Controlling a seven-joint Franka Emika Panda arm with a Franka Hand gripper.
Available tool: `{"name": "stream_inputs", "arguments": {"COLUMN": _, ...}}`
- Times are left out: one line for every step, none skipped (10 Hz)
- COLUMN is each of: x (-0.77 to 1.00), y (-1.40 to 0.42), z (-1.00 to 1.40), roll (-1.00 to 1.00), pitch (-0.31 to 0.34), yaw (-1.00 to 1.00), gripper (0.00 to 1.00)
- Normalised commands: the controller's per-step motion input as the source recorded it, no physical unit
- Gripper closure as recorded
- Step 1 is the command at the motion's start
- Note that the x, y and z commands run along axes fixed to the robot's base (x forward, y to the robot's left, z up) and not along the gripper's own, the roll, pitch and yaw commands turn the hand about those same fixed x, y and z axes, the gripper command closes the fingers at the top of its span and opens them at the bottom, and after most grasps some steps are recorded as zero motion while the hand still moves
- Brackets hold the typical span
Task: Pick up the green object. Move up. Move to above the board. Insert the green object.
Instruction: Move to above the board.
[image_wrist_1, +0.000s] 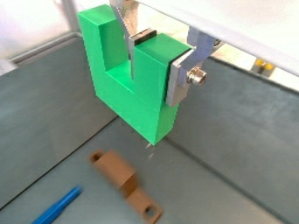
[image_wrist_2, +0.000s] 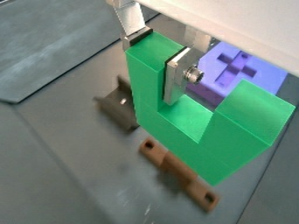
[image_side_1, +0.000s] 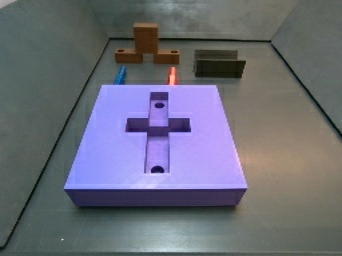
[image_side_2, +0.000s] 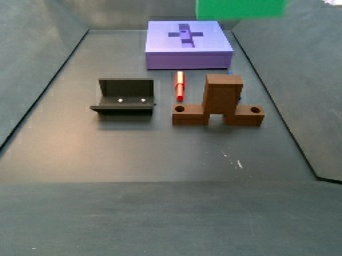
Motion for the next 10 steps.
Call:
{"name": "stream_inputs", "arguments": {"x": 0.00, "y": -1.40, "z": 0.12, "roll": -0.03, "pitch": -0.007, "yaw": 0.07, "gripper": 1.00}}
{"name": "stream_inputs", "arguments": {"x": 0.00, "y": -1.40, "z": 0.12, "roll": 0.00, "pitch": 0.005, "yaw": 0.04, "gripper": 1.00}}
{"name": "stream_inputs", "arguments": {"x": 0.00, "y": -1.40, "z": 0.12, "roll": -0.01, "pitch": 0.012, "yaw": 0.01, "gripper": 1.00}}
{"name": "stream_inputs", "arguments": {"x": 0.00, "y": -1.40, "z": 0.12, "roll": -0.01, "pitch": 0.014, "yaw": 0.01, "gripper": 1.00}}
{"name": "stream_inputs", "arguments": {"x": 0.00, "y": -1.40, "z": 0.13, "roll": -0.01, "pitch": 0.016, "yaw": 0.01, "gripper": 1.00}}
{"name": "stream_inputs", "arguments": {"x": 0.00, "y": -1.40, "z": 0.14, "roll": -0.02, "pitch": 0.021, "yaw": 0.01, "gripper": 1.00}}
{"name": "stream_inputs", "arguments": {"x": 0.01, "y": -1.40, "z": 0.15, "roll": 0.01, "pitch": 0.042, "yaw": 0.01, "gripper": 1.00}}
{"name": "stream_inputs", "arguments": {"x": 0.02, "y": -1.40, "z": 0.15, "roll": 0.00, "pitch": 0.065, "yaw": 0.01, "gripper": 1.00}}
{"name": "stream_inputs", "arguments": {"x": 0.07, "y": -1.40, "z": 0.15, "roll": 0.00, "pitch": 0.101, "yaw": 0.00, "gripper": 1.00}}
{"name": "stream_inputs", "arguments": {"x": 0.13, "y": -1.40, "z": 0.16, "roll": 0.00, "pitch": 0.127, "yaw": 0.00, "gripper": 1.00}}
